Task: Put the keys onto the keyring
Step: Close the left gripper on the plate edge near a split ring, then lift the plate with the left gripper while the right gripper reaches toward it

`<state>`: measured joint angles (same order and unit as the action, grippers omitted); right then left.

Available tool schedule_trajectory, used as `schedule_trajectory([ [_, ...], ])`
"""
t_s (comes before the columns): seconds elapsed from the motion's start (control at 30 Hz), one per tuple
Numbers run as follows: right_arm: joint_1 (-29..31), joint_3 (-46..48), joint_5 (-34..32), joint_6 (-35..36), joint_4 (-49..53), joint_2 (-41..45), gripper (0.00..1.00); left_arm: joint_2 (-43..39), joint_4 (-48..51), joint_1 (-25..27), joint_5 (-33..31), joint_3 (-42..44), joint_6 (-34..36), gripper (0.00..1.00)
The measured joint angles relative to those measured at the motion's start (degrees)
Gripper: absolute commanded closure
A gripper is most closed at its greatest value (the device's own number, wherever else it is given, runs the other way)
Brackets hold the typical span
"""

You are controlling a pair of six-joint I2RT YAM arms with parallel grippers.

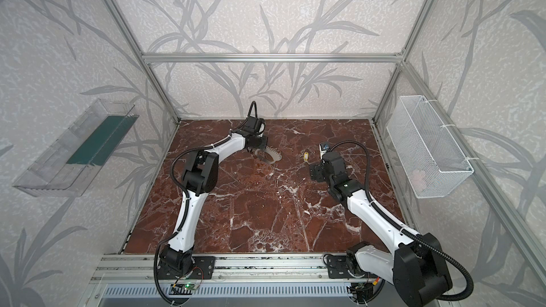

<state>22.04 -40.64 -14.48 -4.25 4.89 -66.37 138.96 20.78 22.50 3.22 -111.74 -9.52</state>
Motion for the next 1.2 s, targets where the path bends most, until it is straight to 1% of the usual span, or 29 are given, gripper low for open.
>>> schedule_trajectory([
  [0.13, 0.00, 0.00, 0.31, 0.00, 0.00, 0.00, 0.06, -1.05, -1.33, 0.00, 0.35, 2.03, 0.50, 1.00],
  [0.27, 0.00, 0.00, 1.99, 0.26, -0.07, 0.00, 0.08, -4.22, -4.33, 0.02, 1.49, 7.80, 1.01, 1.00],
  [0.4, 0.00, -0.15, 4.68, 0.96, -0.09, 0.00, 0.12, -9.90, -8.81, 0.02, 3.58, 16.37, 1.53, 1.00],
  [0.57, 0.00, -2.29, 8.90, 1.25, -0.31, 0.02, 0.19, -19.15, -16.35, 0.20, 7.82, 26.18, 2.08, 1.00],
  [0.73, 0.00, -5.55, 13.88, 1.22, -0.74, 0.04, 0.27, -29.11, -24.83, 0.33, 13.38, 34.42, 1.88, 1.00],
  [0.83, 0.31, -6.71, 17.07, 1.09, -1.20, 0.09, 0.32, -33.00, -27.93, 0.37, 17.33, 36.87, 1.88, 1.00],
  [0.97, 1.18, -7.41, 20.72, 1.05, -1.70, 0.70, 0.38, -36.85, -29.70, 0.39, 22.91, 38.56, 2.51, 1.00],
  [1.2, 2.54, -7.41, 28.24, 1.01, -3.82, 4.81, 0.46, -44.63, -30.49, 0.59, 36.02, 41.05, 3.87, 1.00],
])
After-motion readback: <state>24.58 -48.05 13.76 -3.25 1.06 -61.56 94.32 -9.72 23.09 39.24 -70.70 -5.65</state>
